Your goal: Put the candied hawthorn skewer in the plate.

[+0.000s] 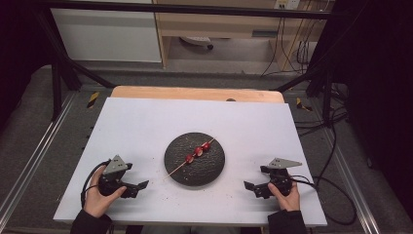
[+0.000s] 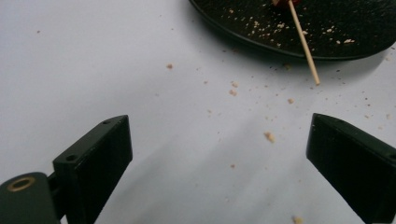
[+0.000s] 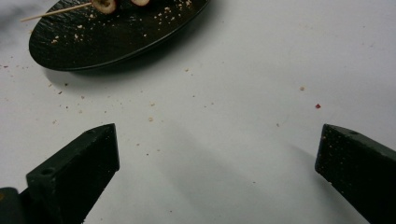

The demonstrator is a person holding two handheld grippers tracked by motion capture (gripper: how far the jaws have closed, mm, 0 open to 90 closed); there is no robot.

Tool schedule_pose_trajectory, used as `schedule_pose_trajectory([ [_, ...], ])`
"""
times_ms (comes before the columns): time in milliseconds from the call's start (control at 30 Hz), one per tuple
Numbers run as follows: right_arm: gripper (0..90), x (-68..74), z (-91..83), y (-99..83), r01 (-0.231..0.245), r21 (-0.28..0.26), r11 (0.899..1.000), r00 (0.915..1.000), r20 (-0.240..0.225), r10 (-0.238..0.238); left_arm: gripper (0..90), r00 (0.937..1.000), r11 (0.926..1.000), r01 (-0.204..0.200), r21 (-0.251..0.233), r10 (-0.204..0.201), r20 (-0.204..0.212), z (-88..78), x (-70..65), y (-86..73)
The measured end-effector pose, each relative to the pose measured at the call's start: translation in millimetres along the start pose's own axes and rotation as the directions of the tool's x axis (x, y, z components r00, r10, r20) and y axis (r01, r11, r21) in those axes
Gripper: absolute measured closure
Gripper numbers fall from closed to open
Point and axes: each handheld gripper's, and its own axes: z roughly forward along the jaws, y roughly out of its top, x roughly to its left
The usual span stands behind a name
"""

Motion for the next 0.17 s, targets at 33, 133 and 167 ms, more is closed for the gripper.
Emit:
schedule_pose_trajectory([
  [33,0.7,-0.1,-0.1,-0.3,0.002,0.004,1.0,1.0,0.002,-0.002,6.7,1.0,1.0,0.003,-0.003,-0.003,-0.005,-0.7,1.0,-1.8],
  [133,0.7,0.4,-0.6,-0.7,0.0,0.007,1.0,1.0,0.0,0.0,6.7,0.9999,1.0,0.002,0.007,-0.002,-0.013,-2.4,3.4,-6.1],
  [167,0.7,0.3,-1.0,-0.7,0.002,0.007,1.0,1.0,-0.002,-0.002,6.6,0.9998,1.0,0.002,0.004,-0.002,-0.018,-3.5,3.9,-6.8],
])
